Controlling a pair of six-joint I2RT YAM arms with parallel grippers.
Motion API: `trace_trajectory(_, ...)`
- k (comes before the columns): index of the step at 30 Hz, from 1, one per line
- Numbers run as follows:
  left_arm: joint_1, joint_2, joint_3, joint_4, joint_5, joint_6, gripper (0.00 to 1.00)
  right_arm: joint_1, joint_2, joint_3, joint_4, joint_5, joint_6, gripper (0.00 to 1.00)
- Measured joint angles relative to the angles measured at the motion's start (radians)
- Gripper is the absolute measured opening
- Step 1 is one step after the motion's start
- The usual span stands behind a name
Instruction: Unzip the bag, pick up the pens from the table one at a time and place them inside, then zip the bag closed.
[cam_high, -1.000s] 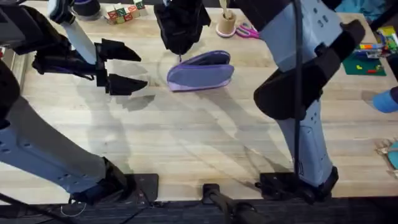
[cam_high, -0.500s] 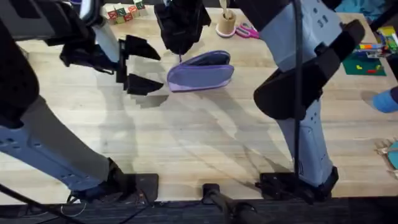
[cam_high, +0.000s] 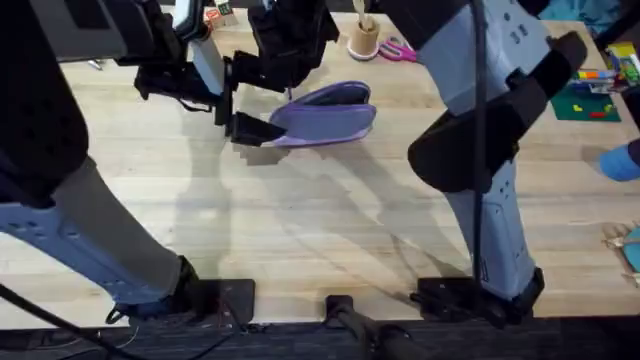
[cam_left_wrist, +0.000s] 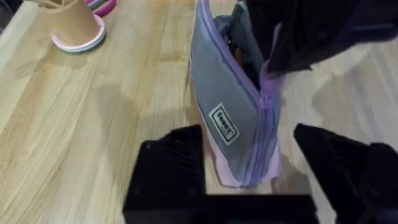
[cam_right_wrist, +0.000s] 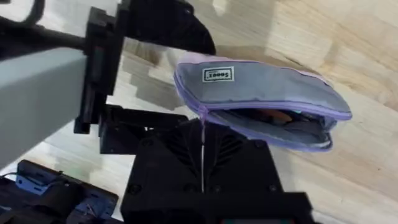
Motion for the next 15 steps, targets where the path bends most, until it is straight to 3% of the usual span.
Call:
trace_trajectory(3,-0.009,0.0,0.0,0.015,-0.001,-0.023,0.742,0.0,0.0,0.0,0.0,0.0,0.0,0.031)
trace_trajectory(8,-0.011,0.0,0.0,0.026,-0.003,-0.049,0.099,0.0,0.0,0.0,0.0,0.001,0.0,0.031)
trace_trajectory(10,-0.011,0.0,0.0,0.029,-0.005,-0.052,0.05,0.0,0.0,0.0,0.0,0.001,0.0,0.031)
trace_trajectory(15,-0.012,0.0,0.0,0.029,-0.005,-0.057,0.046,-0.01,0.0,0.0,0.0,0.011,0.0,0.033)
